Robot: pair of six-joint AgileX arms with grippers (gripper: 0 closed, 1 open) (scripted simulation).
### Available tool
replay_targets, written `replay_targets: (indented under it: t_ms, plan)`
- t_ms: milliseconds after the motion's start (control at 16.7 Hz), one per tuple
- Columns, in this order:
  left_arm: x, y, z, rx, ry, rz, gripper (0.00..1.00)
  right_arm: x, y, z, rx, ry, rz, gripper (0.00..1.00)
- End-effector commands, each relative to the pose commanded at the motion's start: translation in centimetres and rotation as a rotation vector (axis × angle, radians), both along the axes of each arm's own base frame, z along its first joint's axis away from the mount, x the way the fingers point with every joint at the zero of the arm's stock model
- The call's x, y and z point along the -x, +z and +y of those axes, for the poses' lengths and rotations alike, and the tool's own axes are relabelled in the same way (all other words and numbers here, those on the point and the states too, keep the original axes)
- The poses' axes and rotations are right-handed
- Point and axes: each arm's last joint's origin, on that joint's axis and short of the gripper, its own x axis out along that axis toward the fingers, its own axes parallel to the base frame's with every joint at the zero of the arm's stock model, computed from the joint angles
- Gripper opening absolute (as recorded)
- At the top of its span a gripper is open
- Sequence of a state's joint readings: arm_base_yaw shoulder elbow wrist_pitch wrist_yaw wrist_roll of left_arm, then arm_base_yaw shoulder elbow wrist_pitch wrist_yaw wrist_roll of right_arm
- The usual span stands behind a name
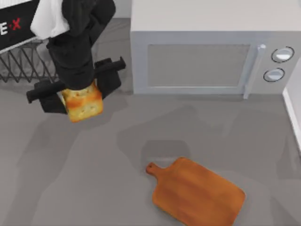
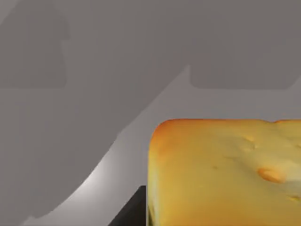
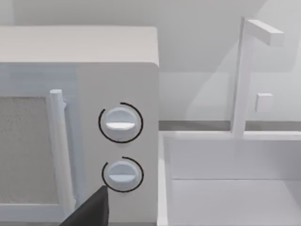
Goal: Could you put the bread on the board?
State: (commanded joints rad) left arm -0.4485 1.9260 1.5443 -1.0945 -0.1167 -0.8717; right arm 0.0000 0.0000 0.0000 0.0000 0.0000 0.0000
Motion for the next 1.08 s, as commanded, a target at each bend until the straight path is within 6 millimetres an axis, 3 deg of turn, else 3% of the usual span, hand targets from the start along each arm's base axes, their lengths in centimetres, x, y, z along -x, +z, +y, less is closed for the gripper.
replay_targets:
  t_ms: [300, 540, 780, 1080]
  plan:
    - [2.5, -2.1, -7.3, 0.041, 0.37, 0.037, 0.0, 0.0, 0.0, 0.0, 0.0, 0.0, 0.0, 1.0]
    - [5.2, -3.0, -12.0, 0.071, 0.651, 0.055, 0.0, 0.0, 0.0, 0.0, 0.0, 0.0, 0.0, 1.0]
    - [7.9, -3.3, -15.4, 0.097, 0.865, 0.069, 0.0, 0.0, 0.0, 0.0, 0.0, 0.0, 0.0, 1.0]
    - [10.4, -3.0, -17.8, 0.122, 1.047, 0.081, 0.0, 0.0, 0.0, 0.0, 0.0, 0.0, 0.0, 1.0]
